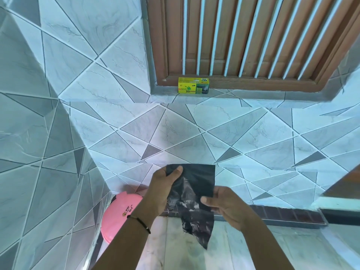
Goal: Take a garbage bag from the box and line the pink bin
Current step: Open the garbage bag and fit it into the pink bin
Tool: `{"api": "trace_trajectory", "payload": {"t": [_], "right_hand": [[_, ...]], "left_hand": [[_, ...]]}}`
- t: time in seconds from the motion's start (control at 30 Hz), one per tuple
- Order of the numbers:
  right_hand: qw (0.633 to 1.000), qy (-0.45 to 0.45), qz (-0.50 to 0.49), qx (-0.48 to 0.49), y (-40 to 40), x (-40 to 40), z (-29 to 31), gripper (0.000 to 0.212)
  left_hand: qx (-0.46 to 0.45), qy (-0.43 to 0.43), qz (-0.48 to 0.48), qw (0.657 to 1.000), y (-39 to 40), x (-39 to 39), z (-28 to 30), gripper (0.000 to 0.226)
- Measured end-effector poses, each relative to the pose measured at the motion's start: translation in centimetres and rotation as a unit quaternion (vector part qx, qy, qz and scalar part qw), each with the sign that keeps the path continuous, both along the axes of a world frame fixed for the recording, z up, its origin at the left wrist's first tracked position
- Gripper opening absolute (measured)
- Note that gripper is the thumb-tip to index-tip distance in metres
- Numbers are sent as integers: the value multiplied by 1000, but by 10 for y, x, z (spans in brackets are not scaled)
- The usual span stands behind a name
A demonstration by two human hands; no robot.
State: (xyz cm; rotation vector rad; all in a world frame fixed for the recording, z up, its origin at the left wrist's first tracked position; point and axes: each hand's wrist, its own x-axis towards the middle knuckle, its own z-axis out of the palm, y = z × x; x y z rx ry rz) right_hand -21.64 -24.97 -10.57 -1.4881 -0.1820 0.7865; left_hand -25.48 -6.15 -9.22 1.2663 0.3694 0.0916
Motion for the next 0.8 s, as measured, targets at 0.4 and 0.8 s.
{"api": "trace_trajectory", "payload": {"t": [0.4,0.8], "right_hand": [[991,48,-104,66,-10,-24,-4,12],[993,30,-88,70,4,-32,3,20]], "left_hand": [[32,57,6,998,-21,-38,-33,20],[50,12,108,993,-26,-41,-14,18]]}}
